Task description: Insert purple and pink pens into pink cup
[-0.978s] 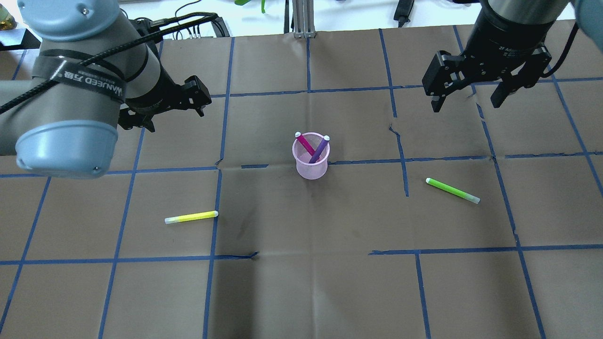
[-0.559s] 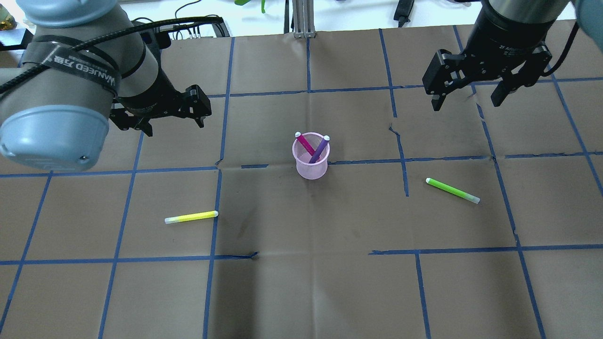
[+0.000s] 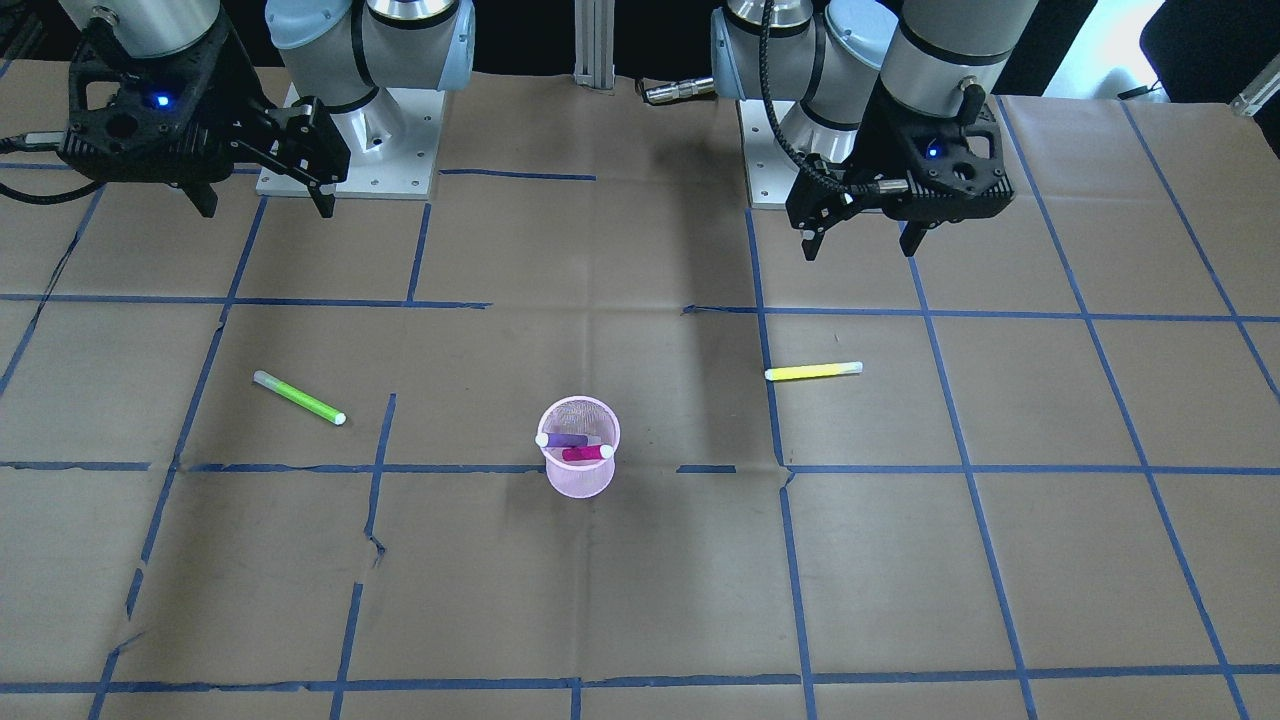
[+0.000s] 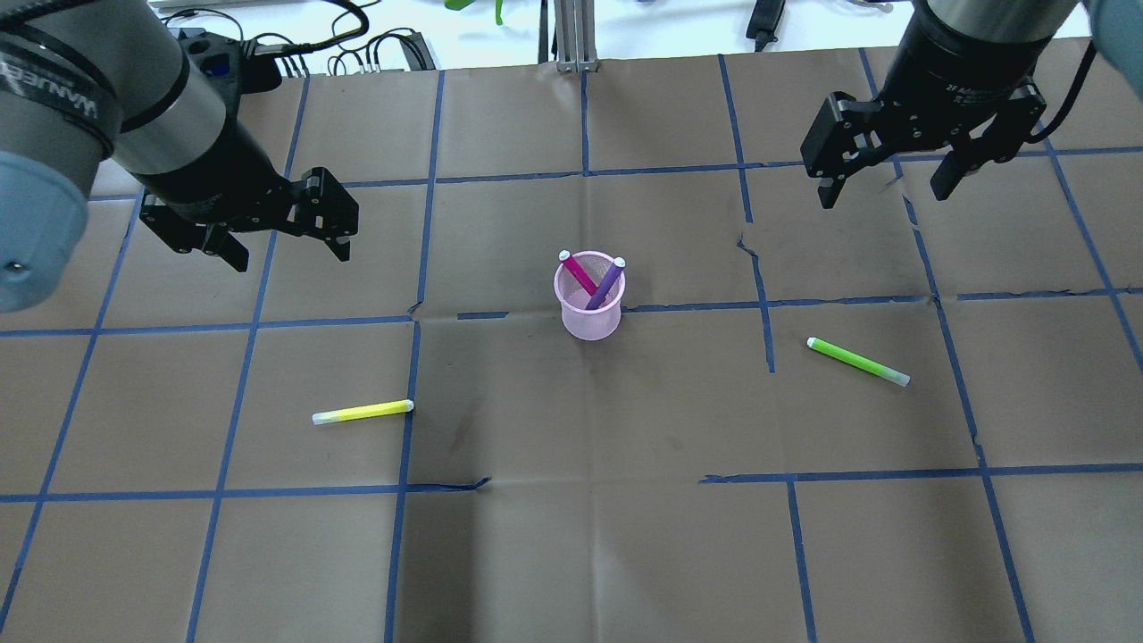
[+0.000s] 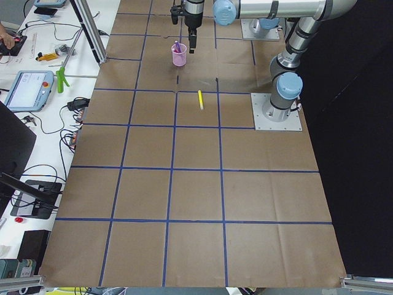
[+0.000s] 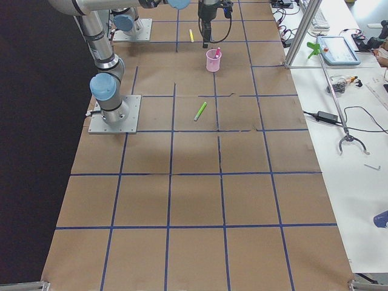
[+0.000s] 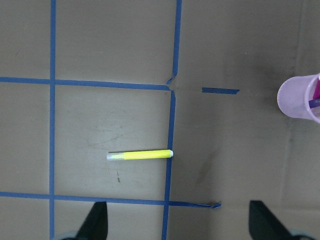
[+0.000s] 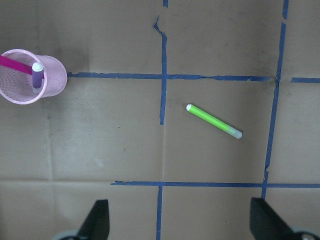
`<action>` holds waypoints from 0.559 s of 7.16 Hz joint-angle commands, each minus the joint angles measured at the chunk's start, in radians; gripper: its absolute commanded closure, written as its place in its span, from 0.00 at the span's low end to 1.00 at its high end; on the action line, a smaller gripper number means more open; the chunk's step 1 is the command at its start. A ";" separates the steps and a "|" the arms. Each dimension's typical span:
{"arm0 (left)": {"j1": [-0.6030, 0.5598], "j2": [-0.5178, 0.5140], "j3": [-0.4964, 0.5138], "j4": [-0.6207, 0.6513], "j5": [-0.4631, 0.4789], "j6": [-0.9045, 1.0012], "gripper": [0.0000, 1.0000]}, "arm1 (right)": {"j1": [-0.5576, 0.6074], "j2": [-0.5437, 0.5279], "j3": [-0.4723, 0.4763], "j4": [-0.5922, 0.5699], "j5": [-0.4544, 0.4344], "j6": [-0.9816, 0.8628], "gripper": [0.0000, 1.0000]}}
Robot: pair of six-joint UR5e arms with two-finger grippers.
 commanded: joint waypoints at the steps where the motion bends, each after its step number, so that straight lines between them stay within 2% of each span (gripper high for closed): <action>1: 0.002 -0.005 0.029 -0.020 0.002 0.009 0.02 | 0.000 -0.001 -0.001 0.000 0.000 -0.001 0.00; 4: 0.000 -0.020 0.031 -0.008 0.000 -0.003 0.02 | 0.000 0.001 0.001 -0.002 0.000 -0.003 0.00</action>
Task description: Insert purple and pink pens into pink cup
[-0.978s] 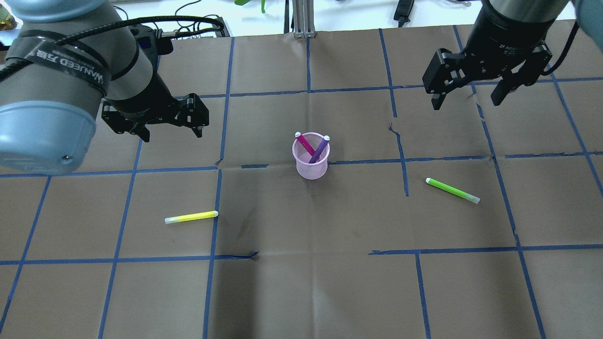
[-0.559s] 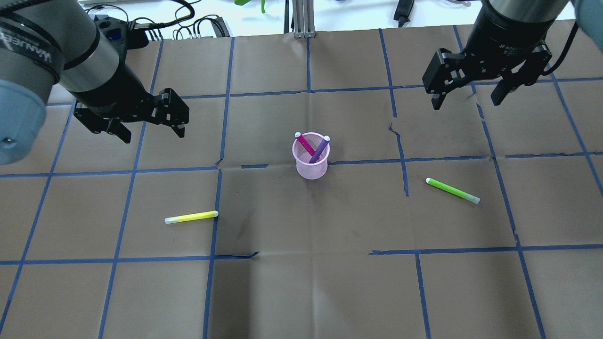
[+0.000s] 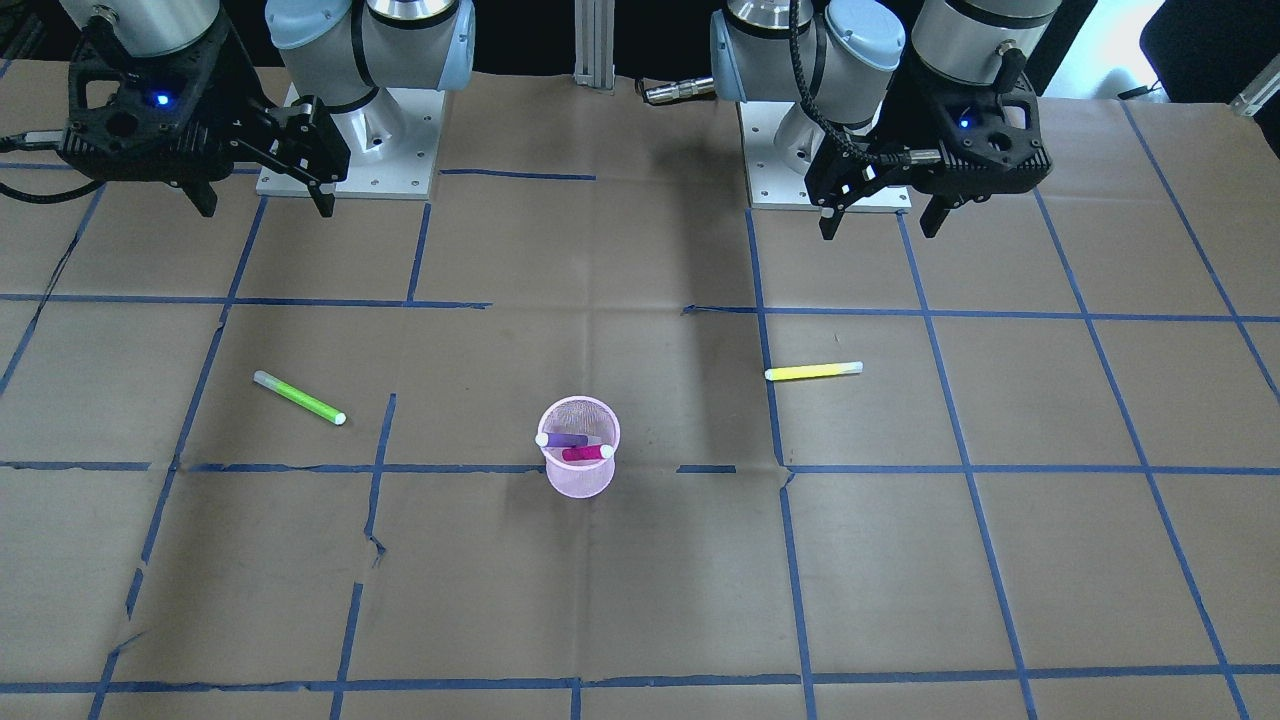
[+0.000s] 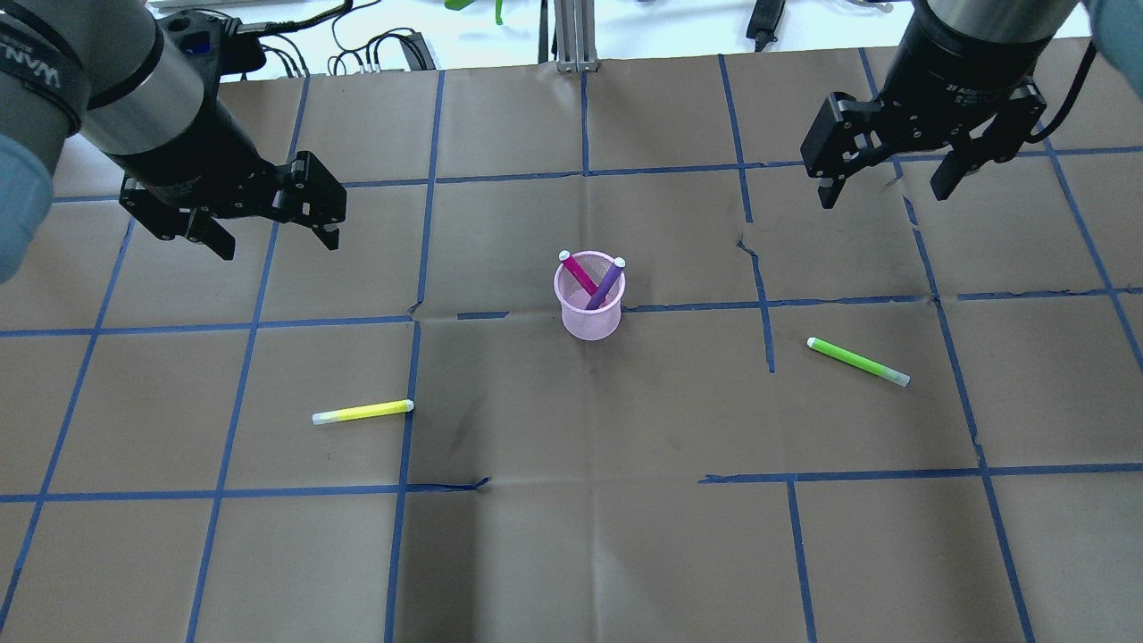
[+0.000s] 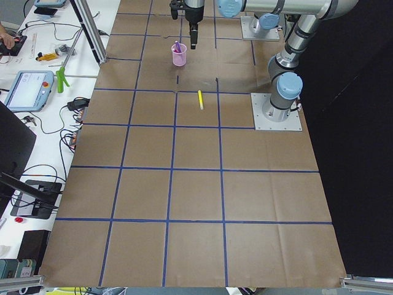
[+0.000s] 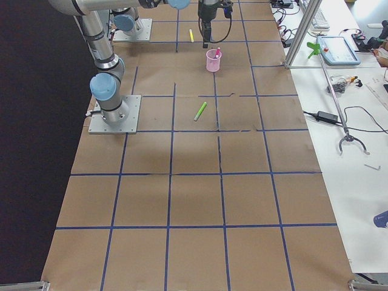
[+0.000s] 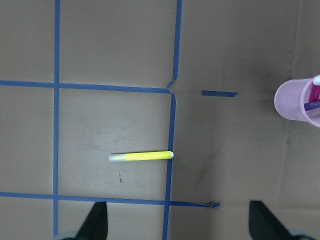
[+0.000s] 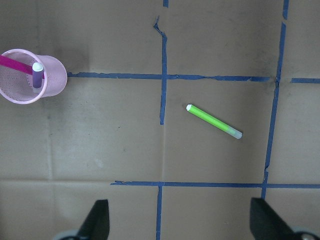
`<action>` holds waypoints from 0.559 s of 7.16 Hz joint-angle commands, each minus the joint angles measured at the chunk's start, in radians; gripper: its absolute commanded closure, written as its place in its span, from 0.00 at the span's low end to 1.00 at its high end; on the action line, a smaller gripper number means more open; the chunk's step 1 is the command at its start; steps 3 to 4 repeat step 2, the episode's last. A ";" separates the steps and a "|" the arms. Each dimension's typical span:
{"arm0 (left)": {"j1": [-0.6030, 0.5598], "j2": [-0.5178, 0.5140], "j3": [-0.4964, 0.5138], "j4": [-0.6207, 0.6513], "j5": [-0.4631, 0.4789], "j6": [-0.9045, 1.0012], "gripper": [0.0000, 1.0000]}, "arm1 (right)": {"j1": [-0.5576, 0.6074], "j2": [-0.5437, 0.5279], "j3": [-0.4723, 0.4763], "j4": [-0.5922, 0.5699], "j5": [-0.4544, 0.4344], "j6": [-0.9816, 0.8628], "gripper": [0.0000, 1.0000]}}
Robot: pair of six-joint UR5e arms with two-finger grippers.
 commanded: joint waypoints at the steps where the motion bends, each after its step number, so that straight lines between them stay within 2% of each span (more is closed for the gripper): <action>1: -0.001 -0.014 0.001 0.010 0.001 -0.002 0.02 | 0.000 0.000 0.002 -0.001 0.000 -0.001 0.00; 4: -0.001 -0.016 0.002 0.012 0.001 -0.002 0.02 | 0.000 0.000 0.002 -0.001 0.000 -0.001 0.00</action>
